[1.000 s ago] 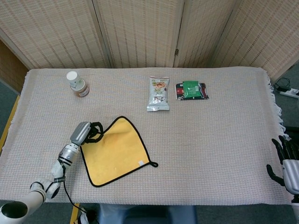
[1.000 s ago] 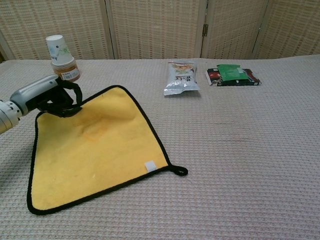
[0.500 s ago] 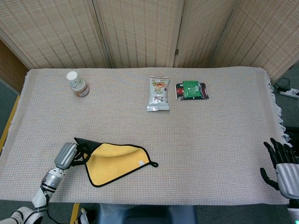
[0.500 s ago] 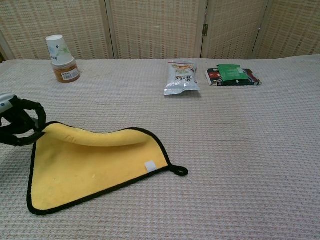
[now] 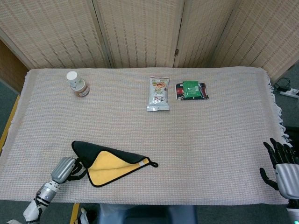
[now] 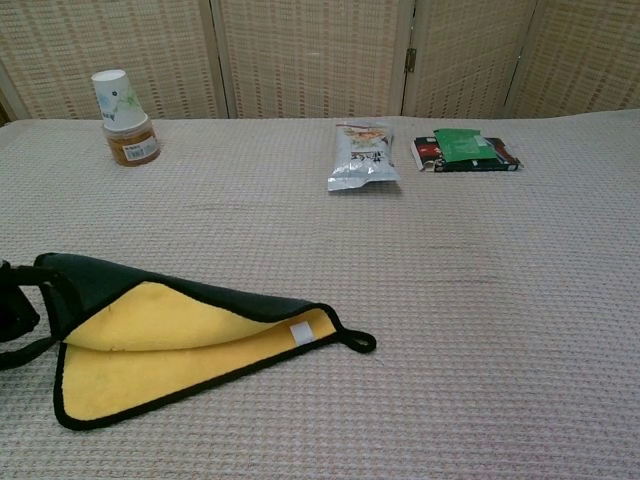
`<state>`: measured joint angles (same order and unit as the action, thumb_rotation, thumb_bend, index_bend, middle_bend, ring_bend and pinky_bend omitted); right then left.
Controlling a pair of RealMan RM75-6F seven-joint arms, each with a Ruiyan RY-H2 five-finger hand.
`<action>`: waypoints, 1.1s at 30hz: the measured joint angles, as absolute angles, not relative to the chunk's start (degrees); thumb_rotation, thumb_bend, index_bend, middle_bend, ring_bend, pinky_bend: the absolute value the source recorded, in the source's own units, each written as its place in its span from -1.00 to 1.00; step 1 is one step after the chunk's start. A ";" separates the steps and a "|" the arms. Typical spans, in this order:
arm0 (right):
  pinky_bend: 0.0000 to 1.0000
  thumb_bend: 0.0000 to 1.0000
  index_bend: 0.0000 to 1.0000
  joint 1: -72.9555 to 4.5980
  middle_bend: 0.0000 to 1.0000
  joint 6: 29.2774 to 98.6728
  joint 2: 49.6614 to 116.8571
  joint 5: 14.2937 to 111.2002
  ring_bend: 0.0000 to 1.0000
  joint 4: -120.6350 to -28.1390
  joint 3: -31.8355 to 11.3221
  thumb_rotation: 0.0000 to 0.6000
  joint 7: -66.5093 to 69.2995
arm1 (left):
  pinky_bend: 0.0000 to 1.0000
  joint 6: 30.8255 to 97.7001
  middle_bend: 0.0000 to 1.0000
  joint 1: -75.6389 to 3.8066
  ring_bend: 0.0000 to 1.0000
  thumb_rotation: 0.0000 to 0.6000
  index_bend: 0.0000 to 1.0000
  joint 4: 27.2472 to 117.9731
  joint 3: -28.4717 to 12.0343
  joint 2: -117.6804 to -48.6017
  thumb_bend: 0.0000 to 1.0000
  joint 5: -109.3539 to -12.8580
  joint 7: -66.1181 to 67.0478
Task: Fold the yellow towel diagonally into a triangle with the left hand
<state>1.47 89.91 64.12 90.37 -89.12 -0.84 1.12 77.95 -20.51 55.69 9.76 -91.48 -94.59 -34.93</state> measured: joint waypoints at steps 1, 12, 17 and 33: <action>-1.00 -0.07 -1.00 1.48 -1.00 89.94 64.12 90.39 -1.00 -89.10 -0.83 1.00 1.13 | 1.00 77.90 1.00 -20.46 1.00 1.00 -0.16 55.95 9.87 -91.24 -0.09 -94.80 -34.88; -1.00 -0.07 -1.00 1.26 -1.00 89.56 64.23 90.49 -1.00 -88.92 -0.75 1.00 1.00 | 1.00 82.72 1.00 -19.30 1.00 1.00 -0.12 60.80 8.42 -87.44 -0.09 -95.75 -32.08; -1.00 -0.07 -1.00 1.08 -1.00 89.31 64.31 90.75 -1.00 -88.87 -0.62 1.00 0.88 | 1.00 85.17 1.00 -20.02 1.00 1.00 -0.12 63.20 4.58 -86.32 -0.09 -94.72 -33.72; -1.00 -0.07 -1.00 1.51 -1.00 88.42 63.69 87.96 -1.00 -88.08 -1.02 1.00 2.47 | 1.00 61.63 1.00 -32.41 1.00 1.00 -0.15 58.93 -1.09 -92.92 -0.08 -88.15 -37.20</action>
<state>1.51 88.42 63.69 87.96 -88.08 -1.02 2.47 61.63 -32.41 58.93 -1.09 -92.92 -88.15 -37.20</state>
